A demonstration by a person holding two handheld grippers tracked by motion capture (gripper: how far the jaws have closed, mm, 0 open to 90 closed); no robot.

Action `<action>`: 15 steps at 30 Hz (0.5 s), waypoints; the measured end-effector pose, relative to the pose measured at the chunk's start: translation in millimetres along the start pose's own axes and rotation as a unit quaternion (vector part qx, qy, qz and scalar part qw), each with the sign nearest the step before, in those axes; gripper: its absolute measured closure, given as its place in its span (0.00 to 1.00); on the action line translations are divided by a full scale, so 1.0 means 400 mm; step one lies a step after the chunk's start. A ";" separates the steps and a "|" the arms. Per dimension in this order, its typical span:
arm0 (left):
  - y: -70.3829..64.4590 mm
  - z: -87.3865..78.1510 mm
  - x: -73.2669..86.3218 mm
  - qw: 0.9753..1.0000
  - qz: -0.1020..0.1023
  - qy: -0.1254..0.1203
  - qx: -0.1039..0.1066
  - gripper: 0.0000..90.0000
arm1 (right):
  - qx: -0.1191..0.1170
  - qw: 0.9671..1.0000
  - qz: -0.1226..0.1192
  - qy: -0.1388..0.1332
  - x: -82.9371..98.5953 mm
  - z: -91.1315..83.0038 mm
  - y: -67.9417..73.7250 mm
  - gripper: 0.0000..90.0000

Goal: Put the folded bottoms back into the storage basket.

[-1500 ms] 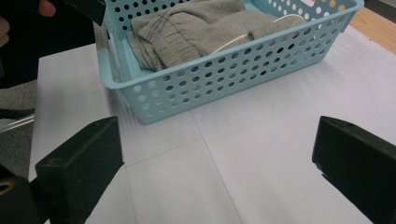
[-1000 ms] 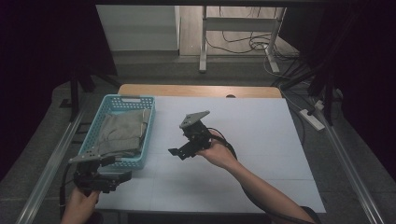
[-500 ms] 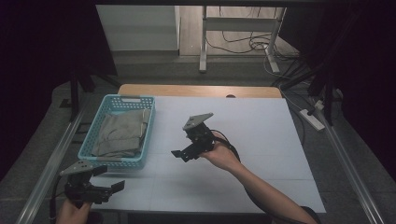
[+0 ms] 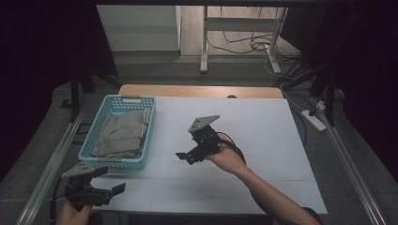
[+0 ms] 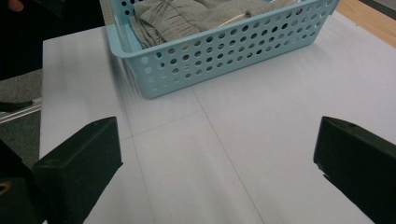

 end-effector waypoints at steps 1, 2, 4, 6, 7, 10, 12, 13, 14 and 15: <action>0.000 -0.001 0.000 1.000 -0.001 -0.002 0.000 0.00 | 0.001 1.000 0.000 0.000 0.001 -0.002 0.000 0.01; 0.000 -0.002 -0.001 1.000 -0.001 -0.004 0.000 0.00 | 0.003 1.000 0.000 0.000 0.003 -0.006 0.001 0.01; 0.000 -0.003 -0.001 1.000 -0.002 -0.005 -0.001 0.00 | 0.004 1.000 0.001 0.001 0.008 -0.011 0.003 0.01; 0.000 -0.003 -0.001 1.000 -0.001 -0.006 0.000 0.00 | 0.005 1.000 0.002 0.003 0.014 -0.016 0.005 0.01; 0.000 -0.003 -0.001 1.000 -0.001 -0.006 -0.001 0.00 | 0.006 1.000 0.002 0.004 0.017 -0.018 0.005 0.01; -0.001 -0.003 -0.002 1.000 0.000 -0.007 -0.001 0.00 | 0.008 1.000 0.005 0.007 0.028 -0.023 0.006 0.00; 0.000 -0.004 -0.002 1.000 0.002 -0.008 -0.001 0.00 | 0.010 1.000 0.006 0.010 0.035 -0.027 0.006 0.00; 0.000 -0.005 -0.002 1.000 0.004 -0.010 -0.004 0.00 | 0.010 1.000 0.006 0.010 0.038 -0.029 0.006 0.00; 0.001 -0.005 -0.002 1.000 0.005 -0.011 -0.006 0.00 | 0.012 1.000 0.005 0.012 0.041 -0.032 0.005 0.00; 0.001 -0.006 -0.002 1.000 0.005 -0.012 -0.005 0.00 | 0.013 1.000 0.007 0.012 0.044 -0.034 0.006 0.00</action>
Point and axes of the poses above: each handheld gripper's, and its own axes: z roughly forward along the jaws, x roughly out of its underside, y roughly to its left, the point moved 7 cm from there along z, roughly forward along the jaws, and after that the axes turned 5 degrees about -y, right-handed, at the moved point
